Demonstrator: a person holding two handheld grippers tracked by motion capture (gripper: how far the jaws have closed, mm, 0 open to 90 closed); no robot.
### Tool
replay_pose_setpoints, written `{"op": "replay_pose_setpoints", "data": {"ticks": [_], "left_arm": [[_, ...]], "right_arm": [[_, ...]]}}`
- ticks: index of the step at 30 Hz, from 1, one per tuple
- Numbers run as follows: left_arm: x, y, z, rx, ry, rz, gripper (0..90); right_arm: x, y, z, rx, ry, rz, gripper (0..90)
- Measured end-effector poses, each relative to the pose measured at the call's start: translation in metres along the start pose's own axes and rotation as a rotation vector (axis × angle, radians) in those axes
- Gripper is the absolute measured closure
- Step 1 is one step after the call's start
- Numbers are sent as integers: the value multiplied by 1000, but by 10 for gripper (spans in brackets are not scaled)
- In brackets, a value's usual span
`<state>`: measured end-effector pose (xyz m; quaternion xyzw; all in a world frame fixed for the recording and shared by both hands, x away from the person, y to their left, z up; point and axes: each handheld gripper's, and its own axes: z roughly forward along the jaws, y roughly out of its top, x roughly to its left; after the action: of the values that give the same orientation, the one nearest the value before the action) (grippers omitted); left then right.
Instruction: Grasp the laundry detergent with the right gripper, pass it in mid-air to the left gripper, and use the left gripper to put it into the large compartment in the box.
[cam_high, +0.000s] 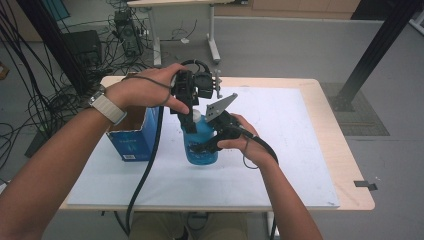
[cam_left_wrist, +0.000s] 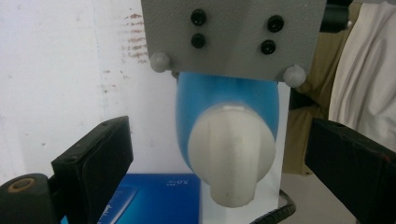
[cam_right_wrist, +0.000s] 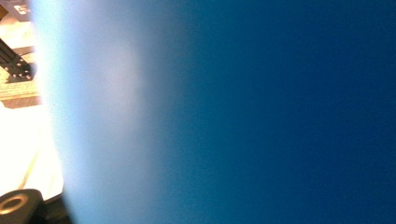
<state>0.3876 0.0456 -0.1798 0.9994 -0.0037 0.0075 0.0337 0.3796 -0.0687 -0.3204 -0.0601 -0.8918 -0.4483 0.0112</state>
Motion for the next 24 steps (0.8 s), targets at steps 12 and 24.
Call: {"op": "replay_pose_setpoints", "data": {"ticks": [12, 24], "left_arm": [[-1, -1, 1, 2, -1, -5, 81], [-1, -3, 1, -6, 3, -6, 83]], "right_arm": [[0, 0, 0, -1, -1, 2, 434], [0, -1, -1, -1, -3, 3, 434]]}}
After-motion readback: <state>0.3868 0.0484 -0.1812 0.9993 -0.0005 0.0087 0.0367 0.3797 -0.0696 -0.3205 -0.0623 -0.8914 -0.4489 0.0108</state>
